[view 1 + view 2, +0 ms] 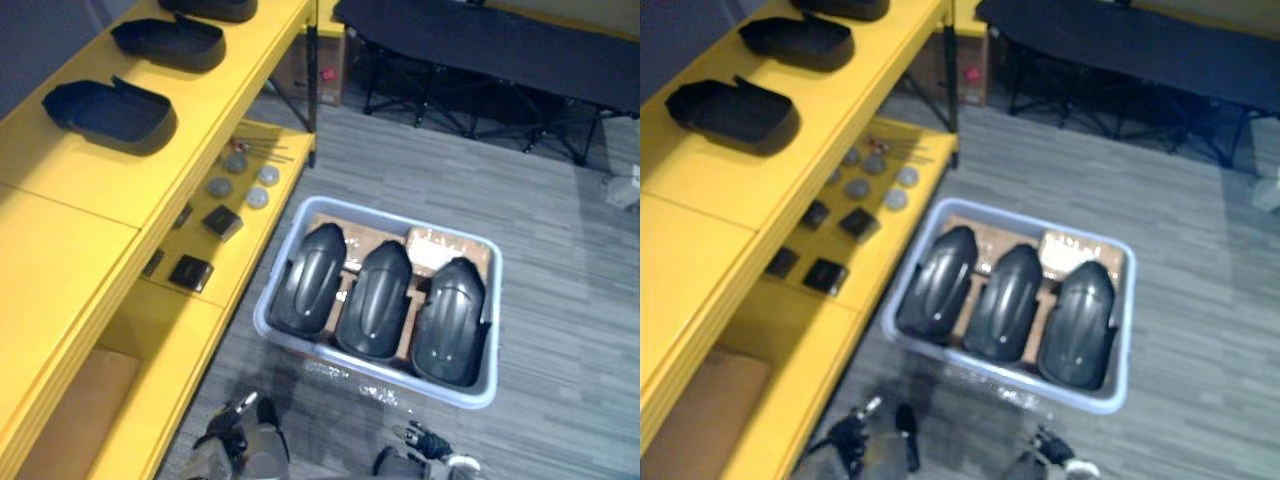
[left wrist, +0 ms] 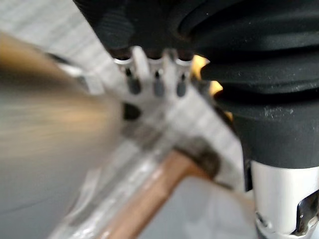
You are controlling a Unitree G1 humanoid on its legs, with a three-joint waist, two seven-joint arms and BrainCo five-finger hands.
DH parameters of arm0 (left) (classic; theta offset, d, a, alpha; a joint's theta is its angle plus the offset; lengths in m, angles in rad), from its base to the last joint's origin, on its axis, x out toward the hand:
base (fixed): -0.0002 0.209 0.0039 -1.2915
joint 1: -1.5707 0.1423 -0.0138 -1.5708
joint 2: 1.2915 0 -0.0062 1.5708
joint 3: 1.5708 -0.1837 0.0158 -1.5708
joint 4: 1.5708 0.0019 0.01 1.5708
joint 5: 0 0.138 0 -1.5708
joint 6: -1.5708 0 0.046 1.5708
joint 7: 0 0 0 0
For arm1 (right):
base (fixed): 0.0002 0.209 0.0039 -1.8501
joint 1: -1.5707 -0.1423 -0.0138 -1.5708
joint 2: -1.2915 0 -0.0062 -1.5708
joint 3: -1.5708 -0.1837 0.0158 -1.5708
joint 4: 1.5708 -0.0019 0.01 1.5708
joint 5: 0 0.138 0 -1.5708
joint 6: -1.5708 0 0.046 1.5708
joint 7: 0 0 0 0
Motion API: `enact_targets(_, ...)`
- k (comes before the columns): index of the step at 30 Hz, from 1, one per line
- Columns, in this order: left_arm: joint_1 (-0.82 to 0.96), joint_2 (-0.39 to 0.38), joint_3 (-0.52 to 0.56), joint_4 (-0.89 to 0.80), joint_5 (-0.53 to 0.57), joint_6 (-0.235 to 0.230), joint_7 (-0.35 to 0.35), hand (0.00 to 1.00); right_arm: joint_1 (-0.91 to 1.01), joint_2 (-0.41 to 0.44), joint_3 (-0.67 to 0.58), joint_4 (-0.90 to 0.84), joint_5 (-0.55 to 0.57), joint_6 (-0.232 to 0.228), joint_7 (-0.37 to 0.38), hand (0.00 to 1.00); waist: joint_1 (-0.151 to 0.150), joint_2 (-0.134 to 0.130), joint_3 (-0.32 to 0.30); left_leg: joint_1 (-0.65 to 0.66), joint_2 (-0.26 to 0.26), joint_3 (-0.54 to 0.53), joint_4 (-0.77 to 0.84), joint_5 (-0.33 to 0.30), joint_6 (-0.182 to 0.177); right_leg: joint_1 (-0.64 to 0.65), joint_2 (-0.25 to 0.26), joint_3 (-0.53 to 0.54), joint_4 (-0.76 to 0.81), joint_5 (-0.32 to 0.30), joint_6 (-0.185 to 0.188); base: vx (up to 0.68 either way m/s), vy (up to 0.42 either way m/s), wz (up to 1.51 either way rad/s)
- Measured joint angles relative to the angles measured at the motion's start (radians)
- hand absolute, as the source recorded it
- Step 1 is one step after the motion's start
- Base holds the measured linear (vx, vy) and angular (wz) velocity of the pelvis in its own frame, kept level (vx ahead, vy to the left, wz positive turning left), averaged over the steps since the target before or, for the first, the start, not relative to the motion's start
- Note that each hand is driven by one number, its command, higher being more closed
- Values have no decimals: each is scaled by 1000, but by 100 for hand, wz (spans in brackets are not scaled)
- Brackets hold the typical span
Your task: Walk over and take plastic housings, then place them on the shelf
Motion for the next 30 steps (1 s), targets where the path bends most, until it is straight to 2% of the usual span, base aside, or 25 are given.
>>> enact_targets(5,28,8,23,21,-125,24,-3,0,0,-3,-1,20,-4,-3,0,0,5,-4,-3,35,-12,-1,-77,41,4,17,8,-4,-31,32,-10,-28,23,3)
enact_targets(6,44,2,60,21,-133,23,-3,0,0,-1,-1,20,-4,-4,-5,0,7,-9,-3,34,-21,-5,-92,54,7,16,4,-11,-37,32,-10,-52,37,19)
enact_targets(8,60,-10,115,20,-136,12,-8,0,0,-1,0,22,-4,-3,-9,0,11,-10,-2,24,-30,-27,-107,73,12,21,2,-34,-48,32,-10,-67,27,31)
enact_targets(10,99,-20,172,25,-112,-12,-29,0,-2,-1,5,26,-3,2,-10,0,34,-11,0,16,-29,-39,-87,75,12,31,3,-34,-60,30,-12,-84,21,12)
enact_targets(12,138,-44,204,30,-105,-30,-39,0,-26,0,8,31,0,10,-19,0,36,-2,3,6,-22,-54,-63,75,11,20,-6,-34,-43,30,-12,-117,26,-15)
enact_targets(13,142,-47,217,26,-110,-43,-44,0,-32,3,7,32,5,19,-31,0,36,-4,1,-12,-22,-62,-36,54,8,-1,-21,-34,-29,25,-9,-134,67,-25)
enact_targets(14,145,-48,225,16,-108,-60,-50,0,-40,8,5,26,24,27,-35,0,39,-18,8,-62,-19,-65,102,-17,21,-22,-48,-32,-12,9,17,-142,118,-31)
enact_targets(15,145,-55,228,16,-106,-65,-51,0,-38,1,5,23,33,33,-37,0,31,-5,5,-121,1,-70,304,-108,36,-38,-61,-25,11,12,24,-142,177,-34)
enact_targets(16,146,-58,216,16,-105,-70,-54,0,-22,-8,-1,9,39,37,-49,0,24,9,-1,-144,15,-81,456,-156,28,-39,-71,-23,29,16,31,-151,205,-32)
enact_targets(17,148,-66,194,15,-88,-90,-62,0,5,-27,-2,-16,39,40,-53,0,15,37,-17,-144,37,-91,509,-202,-6,-39,-65,-22,51,20,39,-147,263,-14)
enact_targets(18,151,-61,178,5,-73,-101,-65,0,6,-35,-10,-18,38,40,-55,0,12,47,-31,-142,24,-95,487,-233,0,-47,-67,-22,65,21,40,-141,280,25)
enact_targets(19,126,-36,128,-19,-64,-112,-64,0,1,-20,-24,-12,40,41,-56,0,-4,26,-43,-133,-23,-116,393,-247,19,-84,-89,-27,77,22,34,-184,300,55)
enact_targets(20,77,-10,68,-35,-41,-124,-63,0,-22,3,-36,4,47,40,-75,0,-1,-12,-22,-118,-57,-128,335,-223,39,-92,-104,-21,78,31,22,-239,207,57)
enact_targets(22,55,-3,19,-40,-28,-124,-58,0,-29,17,-53,26,54,38,-101,0,5,-15,-18,-113,-67,-140,344,-216,45,-71,-97,-16,70,47,8,-208,88,19)
enact_targets(24,60,-3,-2,-39,-27,-117,-42,0,-28,19,-53,46,55,31,-122,0,7,-16,-18,-88,-73,-137,345,-216,49,-40,-96,-5,46,41,13,-205,81,-3)
enact_targets(26,60,-3,-2,-40,-25,-98,-28,0,-27,20,-53,52,55,0,-137,0,6,-14,-22,-86,-76,-133,333,-207,50,-40,-94,-1,41,42,16,-222,40,3)
enact_targets(27,62,-4,-1,-43,-25,-93,-23,0,-19,22,-52,43,43,-17,-140,0,6,-16,-22,-90,-81,-136,312,-199,56,-46,-95,-1,45,34,4,-216,25,16)
enact_targets(28,75,1,-1,-55,-25,-85,-21,0,-1,42,-51,34,-5,-57,-138,0,-5,-42,-35,-88,-97,-139,288,-189,62,-77,-112,8,49,5,-40,-191,24,15)
enact_targets(29,73,-4,0,-65,-28,-86,-21,0,9,42,-53,29,-16,-76,-137,0,-4,-34,-37,-117,-87,-143,372,-204,75,-84,-105,10,60,-3,-33,-112,25,8)
enact_targets(30,79,-10,-5,-69,-24,-87,-20,0,15,35,-53,16,-26,-96,-137,0,-3,-9,-37,-127,-70,-148,442,-220,78,-83,-82,19,66,-11,-21,-50,18,4)
